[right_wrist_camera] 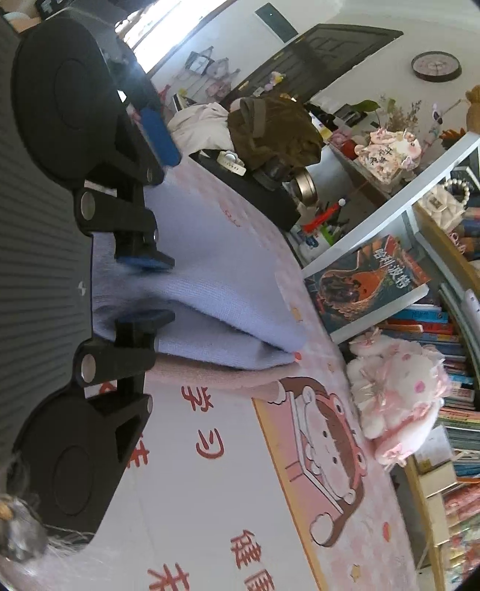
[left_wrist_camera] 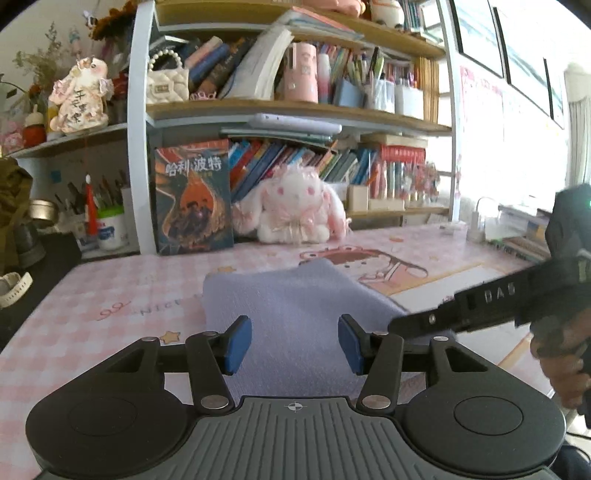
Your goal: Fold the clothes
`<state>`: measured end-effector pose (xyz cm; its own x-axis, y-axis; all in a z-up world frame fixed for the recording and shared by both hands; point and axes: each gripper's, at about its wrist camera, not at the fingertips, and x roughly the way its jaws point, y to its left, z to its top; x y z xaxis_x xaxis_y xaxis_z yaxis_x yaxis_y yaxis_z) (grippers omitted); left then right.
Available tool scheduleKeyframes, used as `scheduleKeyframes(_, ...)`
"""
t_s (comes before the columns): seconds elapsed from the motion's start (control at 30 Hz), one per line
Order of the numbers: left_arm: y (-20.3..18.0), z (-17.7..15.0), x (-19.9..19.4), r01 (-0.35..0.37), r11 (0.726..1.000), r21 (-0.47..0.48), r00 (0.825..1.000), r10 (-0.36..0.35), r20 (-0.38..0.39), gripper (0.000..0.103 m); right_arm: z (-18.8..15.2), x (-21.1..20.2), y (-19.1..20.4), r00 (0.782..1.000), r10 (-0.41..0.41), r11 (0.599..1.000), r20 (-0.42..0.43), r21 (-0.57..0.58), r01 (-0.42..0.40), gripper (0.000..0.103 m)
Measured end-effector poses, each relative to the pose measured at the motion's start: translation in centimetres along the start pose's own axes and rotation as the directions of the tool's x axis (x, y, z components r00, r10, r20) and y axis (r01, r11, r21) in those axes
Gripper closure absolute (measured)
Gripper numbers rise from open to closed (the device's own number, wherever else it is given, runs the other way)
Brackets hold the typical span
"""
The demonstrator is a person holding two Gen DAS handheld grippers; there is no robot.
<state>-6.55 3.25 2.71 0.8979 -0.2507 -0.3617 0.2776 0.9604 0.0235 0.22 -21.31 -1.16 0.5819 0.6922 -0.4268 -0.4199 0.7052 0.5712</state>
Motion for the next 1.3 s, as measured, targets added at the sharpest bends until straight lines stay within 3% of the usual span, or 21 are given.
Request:
scheduleKeyframes(0.03,0.0,0.0,0.1,0.0,1.0,0.0,1.0,0.0,-0.005,0.052,-0.1,0.0,0.1,1.0,-0.002,1.0,-0.004,-0.007,0.002,0.078)
scheduleKeyframes(0.07,0.0,-0.1,0.4,-0.006,1.0,0.005,1.0,0.006,-0.027,0.052,-0.2,0.0,0.1,1.0,-0.004,1.0,-0.01,-0.014,0.004,0.088)
scheduleKeyframes(0.1,-0.1,-0.2,0.8,-0.01,1.0,0.01,0.999,0.011,-0.046,0.052,-0.2,0.0,0.4,1.0,-0.003,1.0,-0.016,-0.03,0.002,0.091)
scheduleKeyframes(0.3,0.0,-1.3,1.3,-0.013,1.0,-0.004,0.998,0.013,-0.067,0.053,-0.5,-1.7,3.1,0.997,-0.011,0.984,0.074,-0.176,0.024,0.093)
scheduleKeyframes(0.37,-0.1,-1.3,1.4,-0.01,1.0,0.005,0.998,0.01,-0.069,0.053,-1.0,-0.8,2.4,0.997,-0.057,0.983,0.047,-0.173,0.064,0.093)
scheduleKeyframes(0.7,-0.3,-1.6,0.9,-0.023,1.0,0.0,0.998,0.023,-0.056,0.052,-2.0,0.3,0.9,0.997,-0.071,0.989,0.021,-0.129,0.073,0.093)
scheduleKeyframes(0.93,-0.4,-1.6,-1.8,-0.043,0.999,-0.022,0.999,0.043,0.013,0.05,-2.2,-0.9,1.6,0.995,-0.086,0.989,0.041,-0.116,0.09,0.091)
scheduleKeyframes(1.1,0.2,-1.3,-3.0,-0.053,0.997,-0.052,0.998,0.055,0.029,0.049,-2.4,-2.3,2.1,0.993,-0.089,0.989,0.075,-0.116,0.097,0.085)
scheduleKeyframes(1.23,0.7,-1.5,-3.3,-0.054,0.995,-0.089,0.998,0.056,0.022,0.047,-2.3,-3.2,2.4,0.992,-0.088,0.989,0.093,-0.11,0.098,0.058)
scheduleKeyframes(1.3,1.0,-1.6,-3.4,-0.058,0.994,-0.098,0.998,0.06,0.018,0.04,-2.3,-3.5,2.4,0.991,-0.088,0.989,0.1,-0.107,0.099,0.046)
